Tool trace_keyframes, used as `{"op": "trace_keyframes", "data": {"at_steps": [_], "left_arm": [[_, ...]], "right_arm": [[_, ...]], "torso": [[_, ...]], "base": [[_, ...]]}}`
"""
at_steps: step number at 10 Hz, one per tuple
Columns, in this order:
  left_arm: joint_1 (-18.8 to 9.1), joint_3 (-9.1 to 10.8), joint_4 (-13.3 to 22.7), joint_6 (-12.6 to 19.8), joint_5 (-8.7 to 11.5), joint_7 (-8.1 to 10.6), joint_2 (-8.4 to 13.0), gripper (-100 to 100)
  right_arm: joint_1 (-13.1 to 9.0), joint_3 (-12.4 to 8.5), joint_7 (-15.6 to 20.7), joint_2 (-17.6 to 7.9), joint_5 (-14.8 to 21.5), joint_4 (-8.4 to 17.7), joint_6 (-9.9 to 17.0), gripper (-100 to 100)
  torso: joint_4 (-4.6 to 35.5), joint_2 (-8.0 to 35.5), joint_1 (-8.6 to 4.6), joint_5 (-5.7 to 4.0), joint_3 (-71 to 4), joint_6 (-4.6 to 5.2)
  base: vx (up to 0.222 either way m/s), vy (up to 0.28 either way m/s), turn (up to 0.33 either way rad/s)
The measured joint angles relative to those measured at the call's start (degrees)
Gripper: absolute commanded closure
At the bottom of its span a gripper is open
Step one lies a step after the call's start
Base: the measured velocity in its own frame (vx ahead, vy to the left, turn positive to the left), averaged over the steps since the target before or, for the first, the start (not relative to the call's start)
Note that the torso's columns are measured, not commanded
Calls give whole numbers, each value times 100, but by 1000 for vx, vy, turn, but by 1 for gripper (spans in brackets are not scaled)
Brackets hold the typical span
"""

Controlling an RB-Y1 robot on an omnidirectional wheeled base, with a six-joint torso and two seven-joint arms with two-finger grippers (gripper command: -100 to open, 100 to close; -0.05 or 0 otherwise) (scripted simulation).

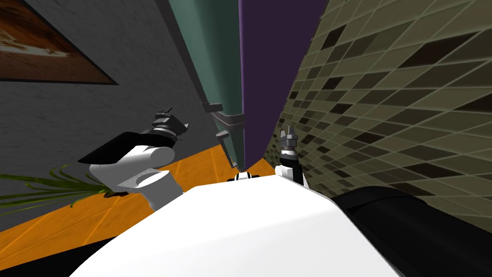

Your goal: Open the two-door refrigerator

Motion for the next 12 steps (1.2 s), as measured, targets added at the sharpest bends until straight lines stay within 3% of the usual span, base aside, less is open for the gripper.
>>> {"op": "trace_keyframes", "data": {"at_steps": [6, 8, 10, 12], "left_arm": [[-59, 273, -91, 233, -161, 6, -5, -100], [-114, 401, -291, 343, -235, 22, 10, -100], [-75, 468, -509, 370, -255, 21, -5, -100], [-118, 514, -539, 450, -258, 51, 8, -100]], "right_arm": [[1, -1, 0, -1, 0, 0, 0, 0], [1, -2, 0, -2, 0, 0, 0, 0], [0, -3, 0, -3, 0, 0, 0, 0], [1, -3, 0, -3, 0, 0, 0, 0]], "torso": [[-5, -16, 7, 2, -10, 0], [0, 15, -23, -11, 14, 19], [8, 21, -76, -44, 15, 44], [-5, -23, -9, -10, -14, 11]], "base": [[36, -256, 41], [11, -202, 64], [3, -44, 8], [101, 59, 4]]}}
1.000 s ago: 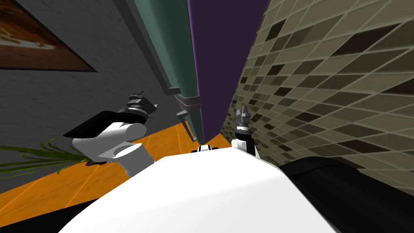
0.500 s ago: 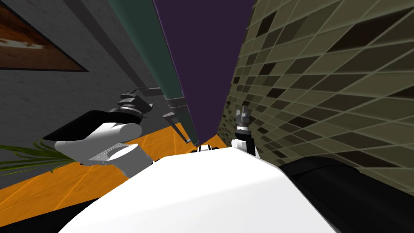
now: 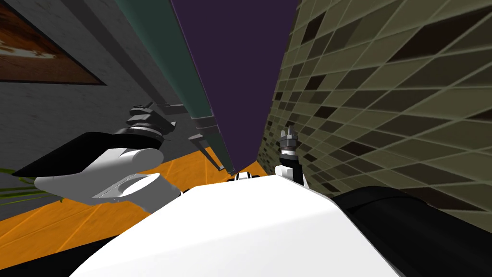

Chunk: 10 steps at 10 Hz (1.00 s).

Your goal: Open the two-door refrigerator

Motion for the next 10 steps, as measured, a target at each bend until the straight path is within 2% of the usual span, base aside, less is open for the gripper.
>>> {"op": "trace_keyframes", "data": {"at_steps": [1, 2, 4, 5, 7, 10], "left_arm": [[-39, 40, -28, 88, 12, 37, 14, -100], [-35, 46, -46, 107, 14, 44, 12, 100], [-11, 23, -53, -16, 1, 11, 10, 100], [4, -7, -1, 7, 80, 16, 31, 100], [-7, -82, 12, 21, 187, 28, 61, 100], [-56, -186, 52, 14, 294, 43, 103, 100]], "right_arm": [[1, -1, 0, -1, 0, 0, 0, 0], [0, 0, 0, 0, 0, 0, 0, 0], [-1, 0, 0, 0, 0, 0, 0, 0], [-1, -1, 0, -2, 0, 0, 0, 0], [-1, -3, 0, -4, 0, 1, 0, 0], [0, -3, 0, -3, 0, 1, 0, 0]], "torso": [[-8, -19, 34, 17, -13, -8], [-13, -22, 29, 12, -28, 9], [-21, -15, 17, 21, -9, 2], [4, -20, 62, 5, -26, 11], [11, -36, 60, -3, -43, 14], [-11, -88, -43, -36, -82, 44]], "base": [[46, 26, 34], [-82, -33, -11], [-54, 62, -9], [-84, 246, -50], [-22, 315, -35], [-25, 284, -29]]}}
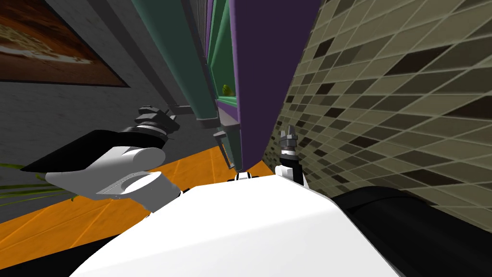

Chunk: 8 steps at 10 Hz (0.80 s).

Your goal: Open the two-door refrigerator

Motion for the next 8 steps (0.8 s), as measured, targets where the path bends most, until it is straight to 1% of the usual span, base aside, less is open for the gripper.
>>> {"op": "trace_keyframes", "data": {"at_steps": [1, 2, 3, 5, 6, 7, 8], "left_arm": [[-8, -2, 2, 23, 112, 19, 57, 100], [-18, -23, 22, 28, 160, 27, 75, 100], [41, -77, 9, -4, 240, 24, 61, 100], [49, -139, 22, -64, 366, 23, 93, 100], [18, -156, 37, -36, 415, 38, 128, 100], [-27, -236, 88, -32, 444, 43, 138, 100], [-34, -262, 101, -52, 487, 43, 152, 100]], "right_arm": [[0, 0, 0, 0, 0, 0, 0, 0], [0, 1, 0, 1, 0, 0, 0, 0], [0, 0, 0, 0, 0, 0, 0, 0], [-1, 0, 0, 0, 0, 0, 0, 0], [0, 0, 0, 0, 0, 0, 0, 0], [0, 0, 0, -1, 0, 0, 0, 0], [0, 0, 0, 0, 0, 0, 0, 0]], "torso": [[-1, -1, -12, -7, -2, 8], [1, -3, -5, -7, -5, 10], [2, -15, 28, -3, -14, 13], [-3, -7, 7, -3, -9, 15], [5, -5, 9, -3, -7, 8], [6, -9, 21, -5, -12, 16], [2, -11, 1, -4, -10, 8]], "base": [[-38, 248, -30], [-6, 327, -42], [-19, 263, -54], [-58, 274, -46], [-38, 337, -39], [-21, 303, -46], [-41, 334, -34]]}}
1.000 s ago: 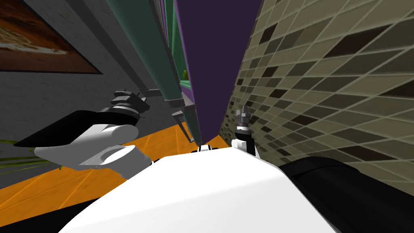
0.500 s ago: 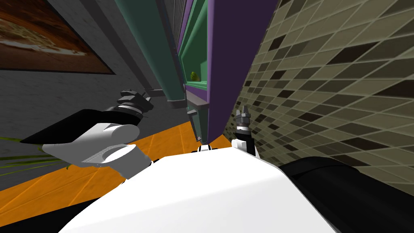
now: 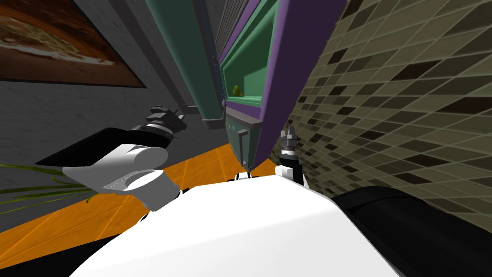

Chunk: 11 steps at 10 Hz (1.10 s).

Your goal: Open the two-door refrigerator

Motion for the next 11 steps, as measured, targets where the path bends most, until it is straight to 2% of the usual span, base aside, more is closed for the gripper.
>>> {"op": "trace_keyframes", "data": {"at_steps": [3, 5, 6, 9, 11], "left_arm": [[-56, -125, 82, -83, 249, 10, 95, 100], [-118, -184, 99, -57, 369, 43, 156, 100], [-125, -178, 93, -60, 368, 46, 161, 100], [-68, -293, 50, -15, 565, 40, 160, 100], [-83, -321, 53, -16, 690, 34, 199, 100]], "right_arm": [[0, 0, 0, 0, 0, 0, 0, 0], [0, 0, 0, 1, 0, 0, 0, 0], [0, 2, 0, 2, 0, 0, 0, 0], [1, -1, 0, -1, 0, 0, 0, 0], [2, -1, 0, 0, 0, 0, 0, 0]], "torso": [[2, 35, 0, 12, 32, -18], [9, 58, 2, 15, 50, -28], [-2, 70, -25, 21, 66, -38], [13, 39, 53, 23, 32, -27], [1, 10, -22, -3, 6, 0]], "base": [[-62, 339, -79], [-24, 203, -13], [33, 208, -21], [62, 344, -90], [62, 360, -47]]}}
